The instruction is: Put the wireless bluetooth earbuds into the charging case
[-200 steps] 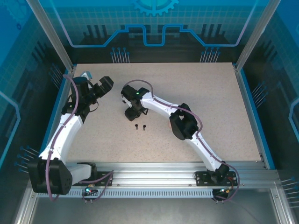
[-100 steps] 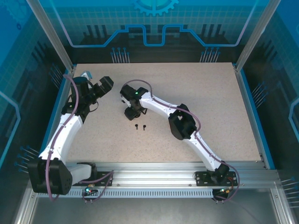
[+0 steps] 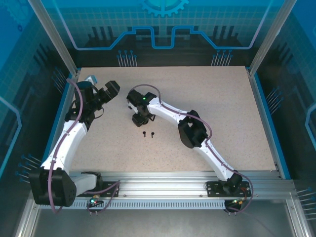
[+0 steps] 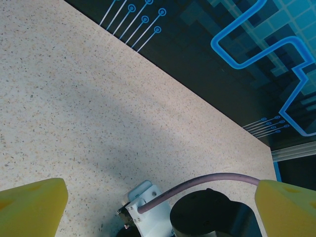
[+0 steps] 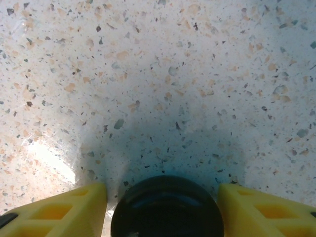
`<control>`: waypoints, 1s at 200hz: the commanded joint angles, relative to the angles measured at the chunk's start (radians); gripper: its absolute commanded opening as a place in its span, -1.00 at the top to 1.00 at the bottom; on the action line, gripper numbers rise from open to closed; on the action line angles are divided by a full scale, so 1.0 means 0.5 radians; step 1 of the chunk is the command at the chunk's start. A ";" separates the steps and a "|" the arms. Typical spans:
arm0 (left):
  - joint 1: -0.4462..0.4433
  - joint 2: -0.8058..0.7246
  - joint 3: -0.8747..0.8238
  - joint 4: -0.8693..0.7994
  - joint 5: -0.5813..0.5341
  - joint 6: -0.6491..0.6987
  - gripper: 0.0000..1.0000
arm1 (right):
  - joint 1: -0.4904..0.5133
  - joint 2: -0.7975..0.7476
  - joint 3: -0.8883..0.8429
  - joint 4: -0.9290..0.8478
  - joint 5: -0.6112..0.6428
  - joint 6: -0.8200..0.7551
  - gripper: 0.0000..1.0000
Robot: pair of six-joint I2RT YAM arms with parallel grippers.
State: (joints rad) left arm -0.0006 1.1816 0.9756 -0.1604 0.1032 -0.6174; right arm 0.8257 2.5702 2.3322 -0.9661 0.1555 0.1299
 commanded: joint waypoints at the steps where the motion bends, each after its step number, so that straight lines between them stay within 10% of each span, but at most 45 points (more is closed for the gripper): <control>1: 0.013 -0.047 -0.003 0.008 0.055 0.057 -0.97 | -0.001 0.033 -0.023 -0.120 0.061 -0.016 -0.21; 63: 0.013 -0.027 -0.038 0.051 0.084 0.030 -0.97 | -0.040 -0.100 -0.172 -0.069 -0.020 0.049 0.19; 200: -0.097 -0.039 -0.184 0.216 0.065 -0.143 -0.97 | -0.106 -0.433 -0.362 -0.010 0.052 0.568 0.24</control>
State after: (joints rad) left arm -0.0135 1.1816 0.8864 -0.0830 0.1349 -0.6746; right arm 0.7868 2.4168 2.1654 -0.9531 0.1562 0.3351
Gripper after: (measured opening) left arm 0.986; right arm 0.446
